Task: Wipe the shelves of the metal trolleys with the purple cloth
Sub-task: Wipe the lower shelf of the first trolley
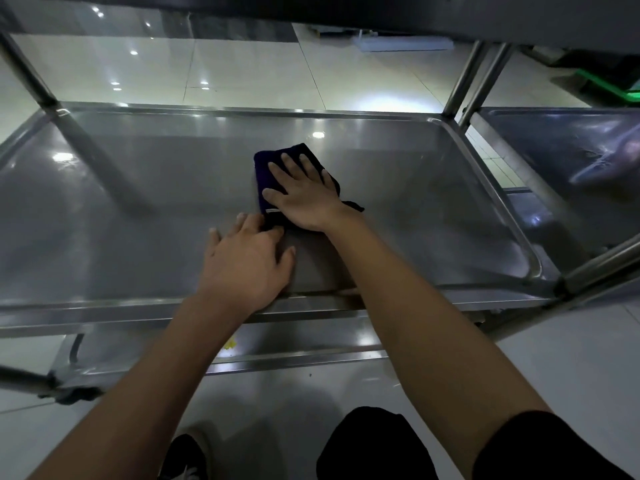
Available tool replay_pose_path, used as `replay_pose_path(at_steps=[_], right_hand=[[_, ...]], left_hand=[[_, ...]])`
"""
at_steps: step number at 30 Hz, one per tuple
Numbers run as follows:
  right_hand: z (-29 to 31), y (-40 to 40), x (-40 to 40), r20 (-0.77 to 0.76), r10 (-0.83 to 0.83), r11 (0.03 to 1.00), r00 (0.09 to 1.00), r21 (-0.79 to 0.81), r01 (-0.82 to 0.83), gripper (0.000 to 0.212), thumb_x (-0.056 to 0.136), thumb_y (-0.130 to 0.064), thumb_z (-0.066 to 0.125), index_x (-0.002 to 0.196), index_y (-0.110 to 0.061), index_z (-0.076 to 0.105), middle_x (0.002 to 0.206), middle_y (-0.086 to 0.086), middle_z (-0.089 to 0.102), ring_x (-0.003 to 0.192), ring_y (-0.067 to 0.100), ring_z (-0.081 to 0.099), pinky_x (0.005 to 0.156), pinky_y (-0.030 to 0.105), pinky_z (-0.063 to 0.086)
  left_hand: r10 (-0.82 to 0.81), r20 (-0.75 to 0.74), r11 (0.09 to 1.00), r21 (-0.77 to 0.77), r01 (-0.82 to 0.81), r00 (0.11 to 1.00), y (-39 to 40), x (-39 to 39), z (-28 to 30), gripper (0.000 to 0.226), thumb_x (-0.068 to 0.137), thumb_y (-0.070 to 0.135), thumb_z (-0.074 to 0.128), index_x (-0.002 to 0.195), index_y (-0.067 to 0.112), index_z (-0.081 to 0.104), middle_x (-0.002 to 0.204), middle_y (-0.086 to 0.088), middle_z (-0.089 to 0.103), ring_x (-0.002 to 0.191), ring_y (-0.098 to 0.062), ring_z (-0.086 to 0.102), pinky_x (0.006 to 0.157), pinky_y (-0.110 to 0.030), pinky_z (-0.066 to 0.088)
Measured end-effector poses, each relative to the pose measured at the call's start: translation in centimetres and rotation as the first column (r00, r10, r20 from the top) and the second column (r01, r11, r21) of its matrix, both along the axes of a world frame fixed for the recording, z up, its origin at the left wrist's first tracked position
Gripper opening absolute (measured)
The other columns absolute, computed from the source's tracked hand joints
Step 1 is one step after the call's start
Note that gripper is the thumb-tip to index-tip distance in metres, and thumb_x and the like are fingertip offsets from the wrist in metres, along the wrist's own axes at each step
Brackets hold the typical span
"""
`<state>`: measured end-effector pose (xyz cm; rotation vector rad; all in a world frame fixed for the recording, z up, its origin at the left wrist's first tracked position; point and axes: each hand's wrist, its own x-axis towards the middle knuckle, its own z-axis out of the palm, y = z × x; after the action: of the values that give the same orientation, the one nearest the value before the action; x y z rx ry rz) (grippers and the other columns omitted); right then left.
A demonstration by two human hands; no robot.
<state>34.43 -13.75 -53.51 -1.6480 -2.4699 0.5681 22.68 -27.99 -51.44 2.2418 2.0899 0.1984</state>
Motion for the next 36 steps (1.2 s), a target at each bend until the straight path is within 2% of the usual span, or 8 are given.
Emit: replay_pose_path(at_steps=[5,8,10,13,19,27,31,36], right_hand=[[0.4,-0.4,3.4,0.016,-0.042,0.999,0.999,-0.012,0.042,0.067,0.102,-0.059,0.026,0.160,-0.036,0.004,0.168,-0.011,-0.011,0.153,0.018,-0.019,0.121,0.045,-0.011],[0.6,-0.6,7.5,0.021,-0.108,0.994,0.994,-0.025,0.109,0.066,0.102,-0.059,0.025,0.160,-0.036,0.004,0.167,-0.012,-0.012,0.153,0.018,-0.019,0.121,0.045,-0.010],[0.6,-0.8,10.4,0.018,-0.153,0.988,0.988,-0.029,0.153,0.066,0.102,-0.059,0.025,0.160,-0.036,0.005,0.167,-0.012,-0.011,0.153,0.017,-0.019,0.121,0.045,-0.009],[0.3,-1.1,13.9,0.019,-0.197,0.980,0.980,-0.024,0.198,0.067,0.101,-0.059,0.025,0.160,-0.036,0.006,0.168,-0.012,-0.010,0.153,0.017,-0.018,0.121,0.045,-0.008],[-0.2,-0.7,21.1,0.071,-0.304,0.952,0.950,-0.003,0.305,0.065,0.100,-0.060,0.024,0.159,-0.039,0.007,0.167,-0.014,-0.006,0.154,0.016,-0.011,0.122,0.047,0.001],[0.2,-0.1,31.1,0.097,-0.546,0.837,0.832,0.037,0.546,0.061,0.104,-0.051,0.025,0.160,-0.034,0.009,0.168,-0.010,-0.004,0.154,0.018,-0.011,0.123,0.046,-0.001],[0.6,-0.3,31.0,0.107,-0.537,0.843,0.837,0.022,0.538,0.061,0.104,-0.052,0.024,0.160,-0.034,0.007,0.168,-0.009,-0.007,0.154,0.018,-0.013,0.122,0.046,-0.002],[0.3,-4.7,31.7,0.137,-0.484,0.873,0.864,-0.002,0.489,0.063,0.103,-0.052,0.019,0.160,-0.033,0.000,0.168,-0.008,-0.011,0.153,0.019,-0.016,0.121,0.046,-0.005]], left_hand=[[0.007,-0.039,0.999,-0.050,-0.009,0.999,0.0,0.8,0.9,0.046,0.098,0.051,0.040,0.131,0.024,0.059,0.135,-0.005,0.053,0.127,-0.030,0.049,0.104,-0.062,0.038],[0.055,-0.098,0.997,-0.057,-0.061,0.994,0.7,2.1,1.9,0.040,0.095,0.044,0.044,0.114,0.017,0.067,0.129,-0.006,0.055,0.124,-0.032,0.049,0.104,-0.067,0.035],[0.024,-0.094,1.000,0.009,-0.024,0.995,1.2,4.5,2.4,0.035,0.091,0.034,0.051,0.112,0.013,0.068,0.134,-0.006,0.054,0.125,-0.032,0.048,0.102,-0.059,0.040],[-0.074,0.005,0.997,0.003,0.074,0.997,1.4,9.3,2.3,0.031,0.093,0.031,0.050,0.110,0.013,0.067,0.118,-0.008,0.057,0.110,-0.032,0.055,0.087,-0.047,0.050],[-0.074,-0.076,0.997,-0.004,0.074,0.994,1.8,12.1,1.6,0.035,0.095,0.033,0.048,0.105,0.006,0.066,0.110,-0.015,0.052,0.104,-0.039,0.054,0.078,-0.047,0.048],[-0.079,-0.066,0.996,0.034,0.081,0.995,1.7,12.9,1.2,0.034,0.094,0.035,0.048,0.099,0.006,0.066,0.106,-0.015,0.052,0.099,-0.039,0.055,0.076,-0.047,0.049],[-0.102,-0.057,0.994,0.039,0.105,0.993,1.7,12.4,1.0,0.035,0.095,0.040,0.045,0.098,0.013,0.068,0.106,-0.009,0.053,0.100,-0.036,0.055,0.077,-0.045,0.049],[-0.140,-0.057,0.990,-0.011,0.140,0.988,1.5,11.5,1.1,0.056,0.089,0.070,0.044,0.095,0.020,0.068,0.110,-0.003,0.054,0.108,-0.029,0.056,0.084,-0.046,0.051]])
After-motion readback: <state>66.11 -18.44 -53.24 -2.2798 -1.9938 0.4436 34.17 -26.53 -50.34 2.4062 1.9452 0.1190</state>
